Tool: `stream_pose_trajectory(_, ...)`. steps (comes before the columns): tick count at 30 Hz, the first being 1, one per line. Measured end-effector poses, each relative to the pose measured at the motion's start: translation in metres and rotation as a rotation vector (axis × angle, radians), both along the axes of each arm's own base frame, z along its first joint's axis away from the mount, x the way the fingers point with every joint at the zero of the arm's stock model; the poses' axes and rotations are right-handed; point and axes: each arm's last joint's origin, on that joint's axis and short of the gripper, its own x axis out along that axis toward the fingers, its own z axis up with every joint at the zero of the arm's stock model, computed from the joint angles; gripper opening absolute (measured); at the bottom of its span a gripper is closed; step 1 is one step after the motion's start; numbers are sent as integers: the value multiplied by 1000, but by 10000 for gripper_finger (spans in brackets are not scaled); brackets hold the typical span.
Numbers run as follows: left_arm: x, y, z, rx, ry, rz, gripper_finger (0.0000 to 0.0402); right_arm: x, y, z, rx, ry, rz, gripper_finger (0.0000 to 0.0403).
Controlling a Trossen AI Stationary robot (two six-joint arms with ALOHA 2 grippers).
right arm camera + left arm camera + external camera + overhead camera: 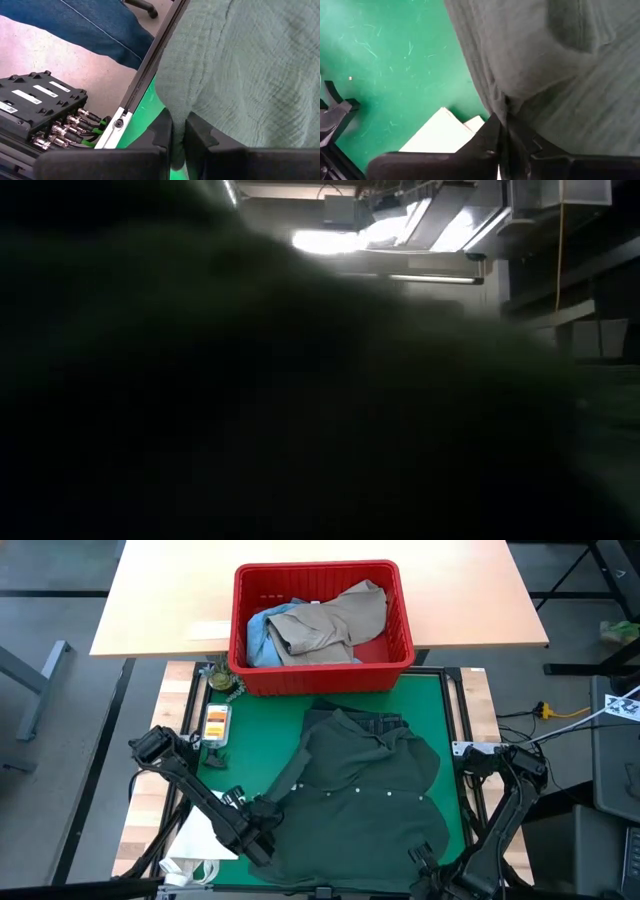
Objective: Fold Laundry from Bin
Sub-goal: Fold the green shirt
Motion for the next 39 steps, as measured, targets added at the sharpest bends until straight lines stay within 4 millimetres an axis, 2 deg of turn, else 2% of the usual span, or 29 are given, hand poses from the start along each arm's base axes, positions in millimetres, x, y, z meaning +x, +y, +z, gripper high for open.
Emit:
stream_pose_trajectory(10, -2, -2, 0, 1, 5, -8, 115, 0, 0, 0, 0, 0, 0, 32)
stream_pose_trajectory(15, -2, -2, -1, 4, 1, -10, 142, 0, 0, 0, 0, 0, 0, 32)
stream_pose_trajectory(25, 11, -4, 1, 108, -234, -46, 135, 0, 0, 0, 0, 0, 0, 32)
stream_pose_trajectory(29, 19, -17, 0, -2, -262, -172, 127, 0, 0, 0, 0, 0, -2, 32)
stream_pose_trajectory(34, 25, -44, 3, -205, -330, -399, 119, 0, 0, 0, 0, 0, -3, 32)
stream_pose_trajectory(39, 19, -69, 8, -312, -439, -464, 118, 0, 0, 0, 0, 0, -4, 32)
